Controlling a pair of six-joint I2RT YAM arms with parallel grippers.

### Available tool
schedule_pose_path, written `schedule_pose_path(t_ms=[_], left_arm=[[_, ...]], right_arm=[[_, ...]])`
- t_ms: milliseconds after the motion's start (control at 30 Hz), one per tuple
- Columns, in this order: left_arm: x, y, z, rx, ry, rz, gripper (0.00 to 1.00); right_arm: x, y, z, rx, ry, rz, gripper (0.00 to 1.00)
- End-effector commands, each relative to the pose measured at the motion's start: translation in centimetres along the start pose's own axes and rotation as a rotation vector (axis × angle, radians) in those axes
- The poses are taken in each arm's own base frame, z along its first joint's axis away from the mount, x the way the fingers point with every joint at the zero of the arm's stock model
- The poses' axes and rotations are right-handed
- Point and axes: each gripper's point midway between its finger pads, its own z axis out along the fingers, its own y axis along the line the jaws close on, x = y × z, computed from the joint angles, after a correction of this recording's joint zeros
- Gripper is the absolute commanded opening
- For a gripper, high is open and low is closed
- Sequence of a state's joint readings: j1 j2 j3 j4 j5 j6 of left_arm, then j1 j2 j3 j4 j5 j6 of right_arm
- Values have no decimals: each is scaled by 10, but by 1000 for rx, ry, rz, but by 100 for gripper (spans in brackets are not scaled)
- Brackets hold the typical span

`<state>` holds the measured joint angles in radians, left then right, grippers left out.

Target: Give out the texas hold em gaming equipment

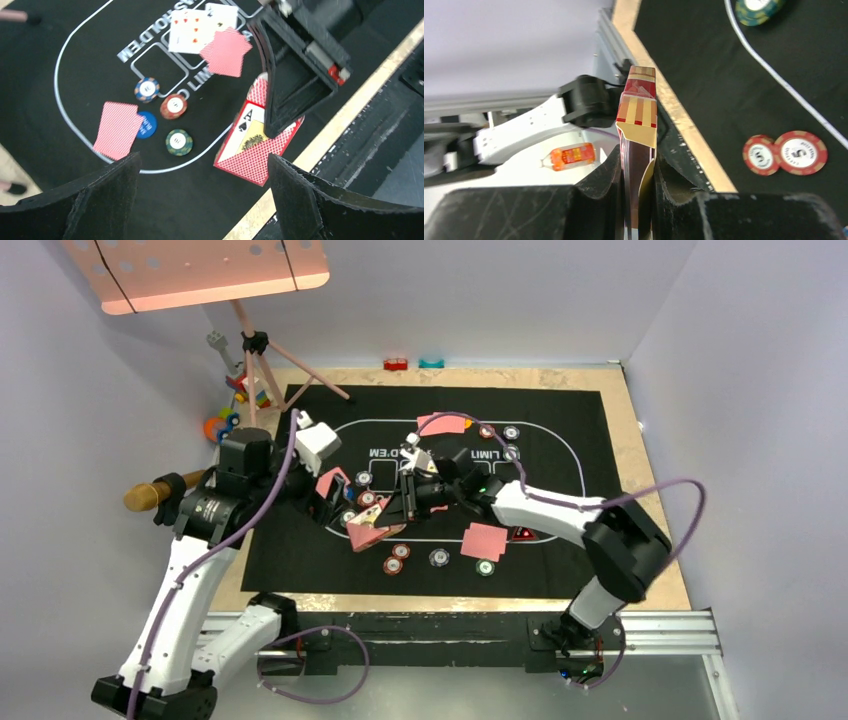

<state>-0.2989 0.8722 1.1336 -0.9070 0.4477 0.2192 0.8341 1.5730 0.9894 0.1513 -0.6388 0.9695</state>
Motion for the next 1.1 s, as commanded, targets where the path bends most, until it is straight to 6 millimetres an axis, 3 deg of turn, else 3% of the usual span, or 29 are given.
schedule_pose_path(t_ms=[0, 200, 367, 433, 567, 700, 800, 933, 1067], left_arm=[[8, 25, 0, -77, -8, -125, 100], [20, 44, 3, -119, -8, -193, 99], [19, 51, 2, -163, -39, -195, 100], [18, 53, 1, -175, -40, -199, 100], [16, 58, -1, -214, -57, -202, 99], [23, 66, 2, -256, -42, -227, 100], [29, 71, 5, -271, -27, -231, 99], [32, 78, 8, -298, -25, -221, 100], [29, 89, 9, -341, -42, -216, 100]], right_arm=[[7, -21, 37, 45, 55, -66, 7], [30, -47, 83, 101, 159, -99, 3], [42, -70, 92, 135, 218, -69, 4], [49, -77, 90, 157, 250, -60, 14], [68, -96, 77, 226, 319, -38, 60], [77, -106, 59, 300, 335, -37, 82], [68, -100, 43, 338, 301, -77, 88], [43, -78, 14, 388, 228, -164, 91], [-4, -39, -27, 395, 75, -260, 93]])
